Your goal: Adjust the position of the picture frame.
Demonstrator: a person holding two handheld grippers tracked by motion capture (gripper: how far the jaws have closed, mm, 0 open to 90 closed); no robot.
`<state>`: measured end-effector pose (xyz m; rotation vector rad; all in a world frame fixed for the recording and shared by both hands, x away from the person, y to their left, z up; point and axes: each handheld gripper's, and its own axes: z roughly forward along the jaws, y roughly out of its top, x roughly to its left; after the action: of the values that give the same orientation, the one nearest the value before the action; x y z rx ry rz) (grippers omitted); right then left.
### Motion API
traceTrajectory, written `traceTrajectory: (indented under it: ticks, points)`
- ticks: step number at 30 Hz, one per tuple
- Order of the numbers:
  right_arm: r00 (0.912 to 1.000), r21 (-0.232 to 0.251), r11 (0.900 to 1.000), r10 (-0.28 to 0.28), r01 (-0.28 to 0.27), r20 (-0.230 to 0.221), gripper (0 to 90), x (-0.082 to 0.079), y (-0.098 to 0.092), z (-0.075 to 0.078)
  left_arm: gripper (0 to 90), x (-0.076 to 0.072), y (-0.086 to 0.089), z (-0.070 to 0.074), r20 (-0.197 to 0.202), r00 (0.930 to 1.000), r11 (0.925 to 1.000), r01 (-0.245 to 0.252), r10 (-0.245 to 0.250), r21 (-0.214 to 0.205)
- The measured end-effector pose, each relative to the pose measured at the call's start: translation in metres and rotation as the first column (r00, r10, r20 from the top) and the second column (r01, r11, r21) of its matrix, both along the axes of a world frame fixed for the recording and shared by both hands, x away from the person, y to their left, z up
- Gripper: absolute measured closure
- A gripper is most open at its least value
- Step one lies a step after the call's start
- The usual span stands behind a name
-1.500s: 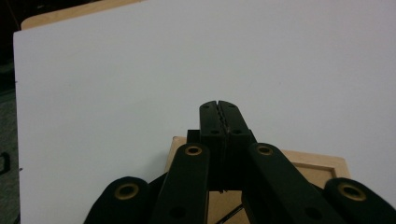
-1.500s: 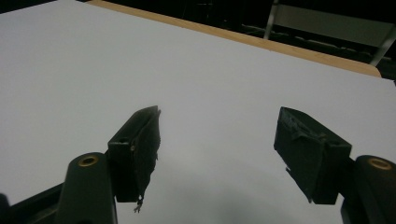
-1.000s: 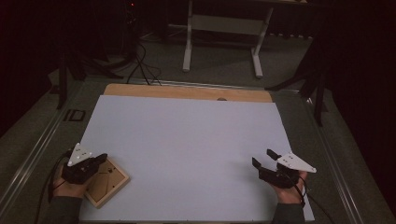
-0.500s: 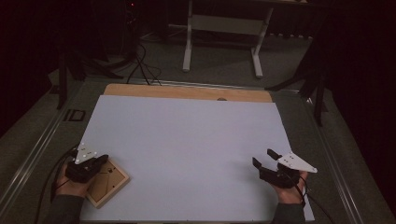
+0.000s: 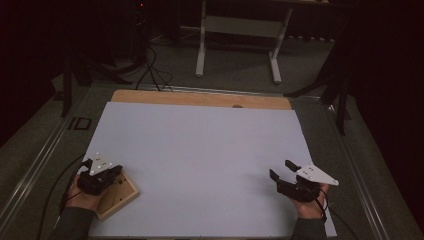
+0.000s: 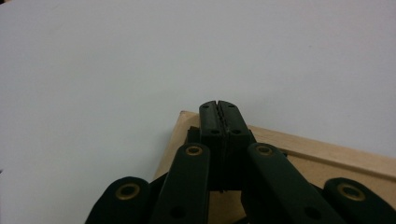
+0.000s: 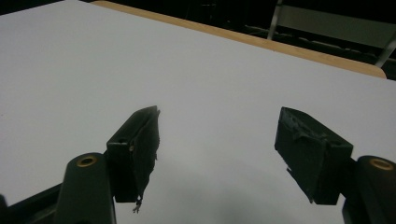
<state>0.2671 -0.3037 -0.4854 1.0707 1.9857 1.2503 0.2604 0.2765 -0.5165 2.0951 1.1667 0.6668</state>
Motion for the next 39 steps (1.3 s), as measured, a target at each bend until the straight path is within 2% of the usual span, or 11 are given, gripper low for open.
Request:
traceTrajectory:
  ticks: [6,8,11,13,15,19,23,26,29,35,39]
  points:
    - [1.0,-0.001,1.0,0.001,-0.001,-0.002,30.0,0.0,0.0,0.0,90.0,0.005,-0.014,0.003,0.002,0.9996,0.9996,0.027,-0.027,0.009]
    - [1.0,0.001,1.0,-0.001,0.001,-0.002,29.9,0.0,0.0,0.0,90.0,0.007,-0.02,0.005,-0.002,0.9986,0.9986,0.052,-0.052,0.0]
    - [1.0,0.001,1.0,-0.002,0.002,-0.002,29.9,0.0,0.0,0.0,90.0,0.012,-0.033,0.003,-0.023,0.9955,0.9944,0.093,-0.092,0.049]
    - [1.0,0.001,1.0,-0.002,0.002,-0.001,29.9,0.0,0.0,0.0,90.0,0.013,-0.04,0.002,-0.03,0.9949,0.9896,0.099,-0.096,0.104]
    - [1.0,0.004,1.0,-0.003,0.003,0.002,29.9,0.0,-0.001,0.0,90.0,0.013,-0.038,0.006,-0.018,0.995,0.9933,0.1,-0.099,0.059]
    - [1.0,0.007,1.0,-0.004,0.004,0.0,30.0,0.0,-0.002,0.0,90.0,0.011,-0.029,0.01,0.002,0.9977,0.9976,0.068,-0.068,0.01]
    - [1.0,0.007,1.0,-0.003,0.003,0.002,29.9,-0.001,-0.002,0.0,89.9,0.005,-0.014,0.013,0.017,0.9997,0.9988,0.016,-0.015,-0.046]
    - [1.0,0.011,0.9999,-0.004,0.004,0.005,30.0,-0.001,-0.003,0.001,86.6,-0.005,-0.002,0.014,0.031,0.9987,0.9978,-0.039,0.041,-0.053]
    - [1.0,0.015,0.9999,-0.008,0.008,0.002,29.9,-0.001,-0.003,0.001,80.5,-0.016,0.013,0.014,0.03,0.9932,0.9922,-0.111,0.112,-0.058]
    - [1.0,0.011,0.9999,-0.007,0.007,0.004,29.9,-0.001,-0.003,0.001,70.1,-0.039,0.039,0.013,0.03,0.9745,0.9694,-0.218,0.222,-0.114]
    - [1.0,0.007,1.0,-0.003,0.003,0.002,29.9,-0.001,-0.002,0.001,66.8,-0.046,0.046,0.009,0.013,0.969,0.963,-0.244,0.247,-0.115]
